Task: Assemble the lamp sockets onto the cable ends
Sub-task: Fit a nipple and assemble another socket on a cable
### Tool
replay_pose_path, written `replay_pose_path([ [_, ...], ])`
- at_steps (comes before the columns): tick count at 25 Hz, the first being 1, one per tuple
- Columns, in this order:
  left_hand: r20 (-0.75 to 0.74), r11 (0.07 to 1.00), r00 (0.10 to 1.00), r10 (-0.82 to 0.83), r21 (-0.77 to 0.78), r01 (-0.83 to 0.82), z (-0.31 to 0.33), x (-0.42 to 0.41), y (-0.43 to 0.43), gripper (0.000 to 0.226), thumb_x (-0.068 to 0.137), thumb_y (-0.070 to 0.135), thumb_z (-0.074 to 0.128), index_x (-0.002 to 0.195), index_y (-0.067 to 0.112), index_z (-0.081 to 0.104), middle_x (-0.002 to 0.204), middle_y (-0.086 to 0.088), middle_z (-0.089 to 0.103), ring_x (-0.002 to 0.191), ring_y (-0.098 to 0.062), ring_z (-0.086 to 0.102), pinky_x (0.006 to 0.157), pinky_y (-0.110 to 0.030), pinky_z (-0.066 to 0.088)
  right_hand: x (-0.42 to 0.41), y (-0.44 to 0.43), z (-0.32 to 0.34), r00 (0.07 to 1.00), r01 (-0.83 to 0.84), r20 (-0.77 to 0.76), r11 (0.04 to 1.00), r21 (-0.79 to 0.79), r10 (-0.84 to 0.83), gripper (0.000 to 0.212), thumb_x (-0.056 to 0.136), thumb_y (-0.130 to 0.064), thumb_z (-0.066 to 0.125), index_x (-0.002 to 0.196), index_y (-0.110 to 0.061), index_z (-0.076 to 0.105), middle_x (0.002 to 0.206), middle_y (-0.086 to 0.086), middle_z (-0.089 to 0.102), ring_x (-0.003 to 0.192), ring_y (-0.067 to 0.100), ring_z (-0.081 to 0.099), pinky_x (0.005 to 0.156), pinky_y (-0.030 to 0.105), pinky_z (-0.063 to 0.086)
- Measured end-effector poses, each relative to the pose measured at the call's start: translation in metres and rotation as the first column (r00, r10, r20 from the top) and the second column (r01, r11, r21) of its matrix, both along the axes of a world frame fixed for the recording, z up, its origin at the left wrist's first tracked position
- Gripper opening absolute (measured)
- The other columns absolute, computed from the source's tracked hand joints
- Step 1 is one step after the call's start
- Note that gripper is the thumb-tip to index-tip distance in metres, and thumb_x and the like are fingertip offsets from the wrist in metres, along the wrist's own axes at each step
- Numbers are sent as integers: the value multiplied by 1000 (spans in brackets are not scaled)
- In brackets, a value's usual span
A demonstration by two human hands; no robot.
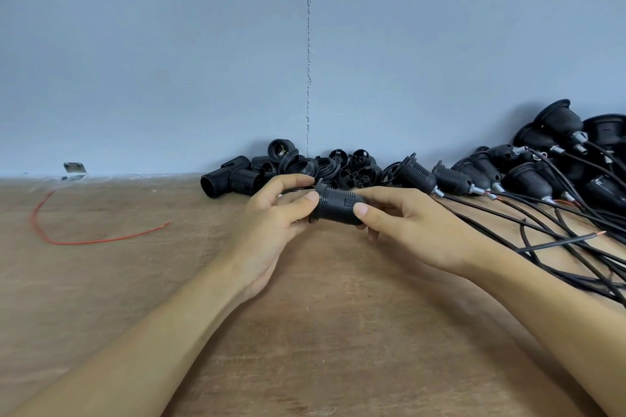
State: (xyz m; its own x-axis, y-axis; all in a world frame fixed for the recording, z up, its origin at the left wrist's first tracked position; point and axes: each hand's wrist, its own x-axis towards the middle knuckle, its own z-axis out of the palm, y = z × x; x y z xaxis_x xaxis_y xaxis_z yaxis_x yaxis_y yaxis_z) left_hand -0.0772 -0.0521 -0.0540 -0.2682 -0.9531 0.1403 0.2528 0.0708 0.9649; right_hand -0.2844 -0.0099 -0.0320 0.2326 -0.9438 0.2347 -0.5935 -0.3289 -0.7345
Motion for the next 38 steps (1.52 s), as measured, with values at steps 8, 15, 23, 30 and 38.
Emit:
replay_pose_path([
  [8, -36, 1000, 999, -8, 21, 9, 0, -1, 0, 30, 95, 6, 63, 122, 19, 69, 116, -13, 74, 114, -25, 70, 102, -41, 55, 2, 0, 0, 995, 38, 94, 999, 28, -40, 22, 103, -33, 51, 108, -23, 70, 87, 6, 72, 73, 15, 68, 87, 38, 52],
  [15, -6, 998, 998, -62, 12, 62, -1, -1, 2, 30, 94, 8, 65, 117, 22, 76, 128, -12, 69, 124, -20, 64, 110, -38, 49, 2, -3, -2, 981, 19, 188, 992, 121, -42, 34, 106, -32, 43, 99, -9, 67, 82, 15, 71, 69, 22, 65, 79, 32, 51],
  [23, -9, 994, 994, -108, -10, 107, -1, 0, 3, 30, 96, 5, 62, 118, 22, 74, 118, -5, 75, 117, -17, 68, 110, -39, 48, -2, -2, -4, 978, -13, 205, 986, 164, -21, 30, 91, -30, 71, 115, -17, 58, 83, 14, 72, 69, 20, 67, 79, 36, 53],
  [30, 165, 997, 986, 30, -79, -17, -4, -5, 5, 43, 96, -3, 61, 115, 33, 75, 119, 13, 75, 122, -9, 64, 114, -38, 43, -6, -3, 1, 967, -3, 254, 994, 109, -25, 34, 93, -41, 61, 111, -12, 62, 83, 10, 74, 71, 19, 67, 79, 25, 53],
  [38, 114, 986, 985, 131, -119, -118, 7, -6, 7, 24, 107, 25, 48, 104, 21, 72, 100, 2, 80, 114, -14, 68, 111, -45, 44, -2, -3, -7, 991, 15, 131, 994, 105, -29, 20, 92, -34, 69, 105, -19, 64, 81, 7, 74, 71, 16, 68, 73, 26, 55],
])
